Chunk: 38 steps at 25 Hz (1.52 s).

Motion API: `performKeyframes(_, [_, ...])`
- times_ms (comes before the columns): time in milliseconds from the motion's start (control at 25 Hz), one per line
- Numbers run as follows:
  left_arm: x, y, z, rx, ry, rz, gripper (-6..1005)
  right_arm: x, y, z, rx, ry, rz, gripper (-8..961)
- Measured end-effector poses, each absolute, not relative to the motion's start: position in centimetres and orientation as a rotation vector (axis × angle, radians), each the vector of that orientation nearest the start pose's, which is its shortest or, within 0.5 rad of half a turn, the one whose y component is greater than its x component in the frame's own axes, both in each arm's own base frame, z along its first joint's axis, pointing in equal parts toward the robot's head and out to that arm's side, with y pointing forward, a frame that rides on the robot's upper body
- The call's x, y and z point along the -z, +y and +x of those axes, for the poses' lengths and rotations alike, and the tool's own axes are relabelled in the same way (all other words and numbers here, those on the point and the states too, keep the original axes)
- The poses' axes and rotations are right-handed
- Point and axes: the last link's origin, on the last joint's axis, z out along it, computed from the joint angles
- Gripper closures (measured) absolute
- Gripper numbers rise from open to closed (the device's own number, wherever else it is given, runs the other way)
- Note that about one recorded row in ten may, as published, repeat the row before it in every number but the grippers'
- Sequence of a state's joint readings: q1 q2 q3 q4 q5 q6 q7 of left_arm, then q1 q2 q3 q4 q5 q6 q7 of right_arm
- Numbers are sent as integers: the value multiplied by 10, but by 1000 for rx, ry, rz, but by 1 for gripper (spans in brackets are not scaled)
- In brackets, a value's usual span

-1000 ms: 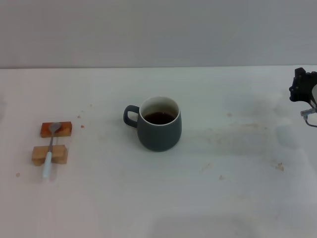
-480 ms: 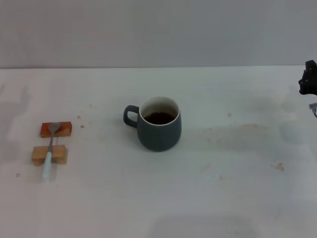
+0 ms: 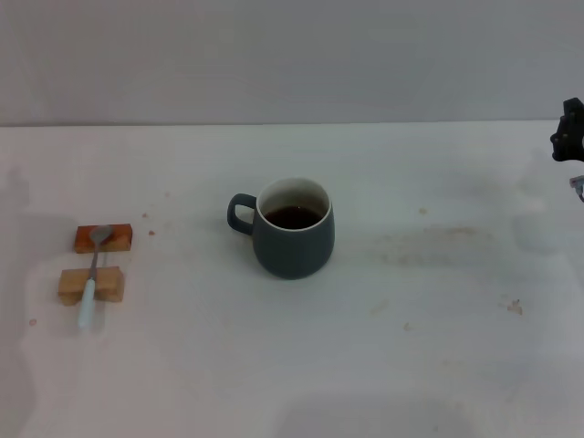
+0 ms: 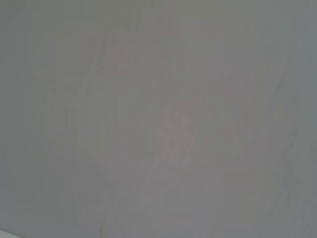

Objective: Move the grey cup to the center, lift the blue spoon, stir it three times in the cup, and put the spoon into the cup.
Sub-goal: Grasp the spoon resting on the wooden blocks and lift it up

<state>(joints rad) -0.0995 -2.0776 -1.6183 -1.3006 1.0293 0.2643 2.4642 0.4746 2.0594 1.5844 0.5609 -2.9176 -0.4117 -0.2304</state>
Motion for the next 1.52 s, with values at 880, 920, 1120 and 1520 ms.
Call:
performKeyframes(880, [-117,315,-346,714,-603,-1260,348,-15,418,306,-183,426,-1688,955])
performKeyframes(920, [-117,314,-347,742,-619,-1277,350,-15,418,306,-184,426,-1688,955])
performKeyframes(1120, [-105,299,-347,866,-729,-1364,355,-15,417,306,-184,427,-1687,955])
performKeyframes(1520, [-54,244,-330,702,-730,-1447,363,-13,418,303,-192,427,-1690,954])
